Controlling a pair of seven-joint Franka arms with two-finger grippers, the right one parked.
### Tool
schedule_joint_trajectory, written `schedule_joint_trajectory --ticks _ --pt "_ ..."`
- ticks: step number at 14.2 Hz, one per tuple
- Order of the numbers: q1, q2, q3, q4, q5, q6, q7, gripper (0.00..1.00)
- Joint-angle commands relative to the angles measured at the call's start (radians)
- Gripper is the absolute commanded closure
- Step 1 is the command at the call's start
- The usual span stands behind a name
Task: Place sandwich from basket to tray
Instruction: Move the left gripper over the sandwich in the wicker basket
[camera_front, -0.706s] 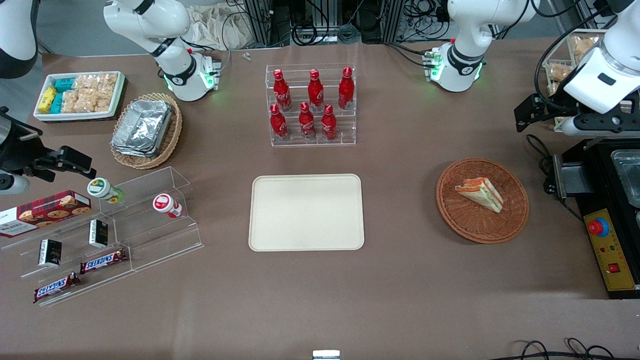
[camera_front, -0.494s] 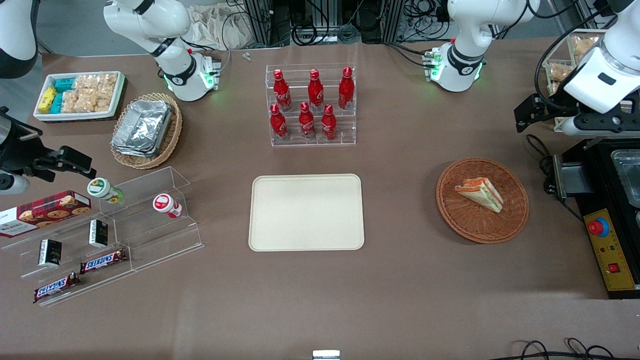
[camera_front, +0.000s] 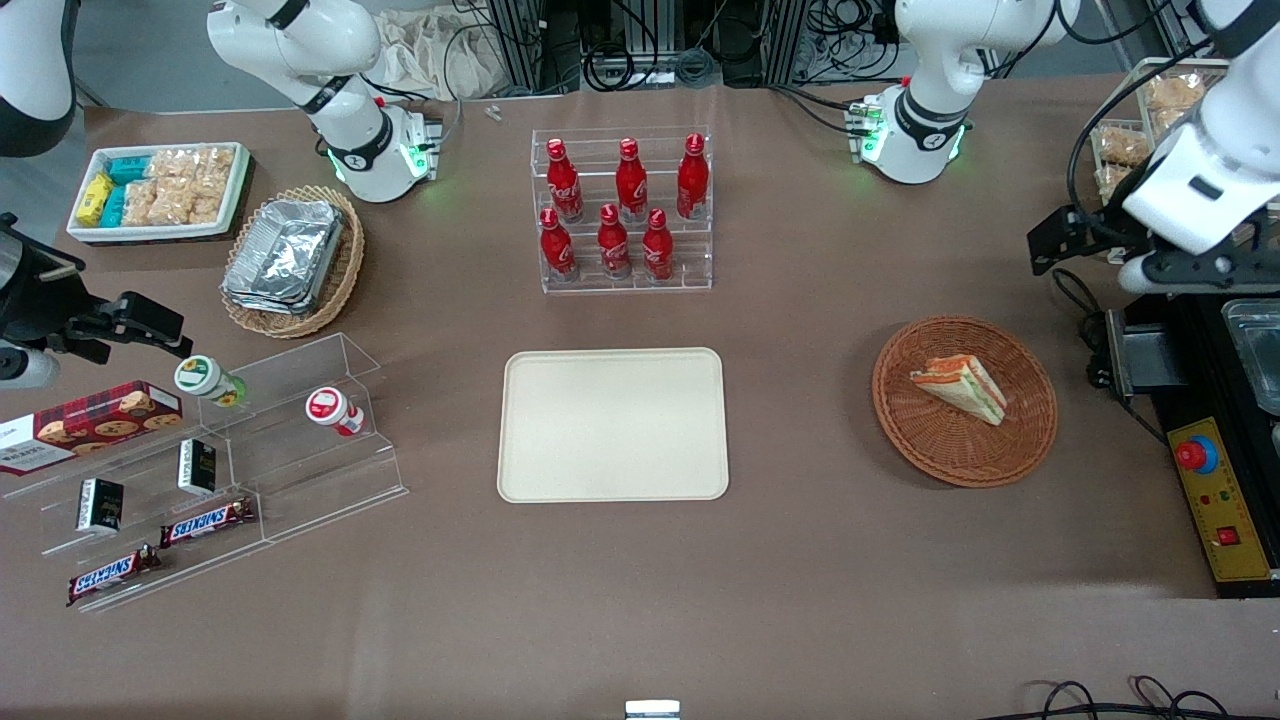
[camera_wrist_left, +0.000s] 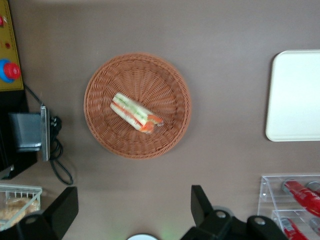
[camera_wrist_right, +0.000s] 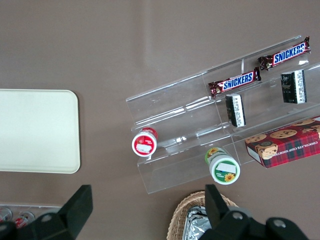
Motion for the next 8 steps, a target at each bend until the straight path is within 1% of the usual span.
schedule_joint_trajectory --ticks 1,3,4,8 --pt "-0.002 0.077 0.003 -0.018 0.026 0.032 -0.114 0.00" --pt "-0.002 0.117 0.003 -0.085 0.035 0.119 -0.289 0.00" --pt "-0.002 0.127 0.004 -0.145 0.037 0.185 -0.395 0.00" --pt "0.022 0.150 0.011 -0.396 0.035 0.477 -0.654 0.00"
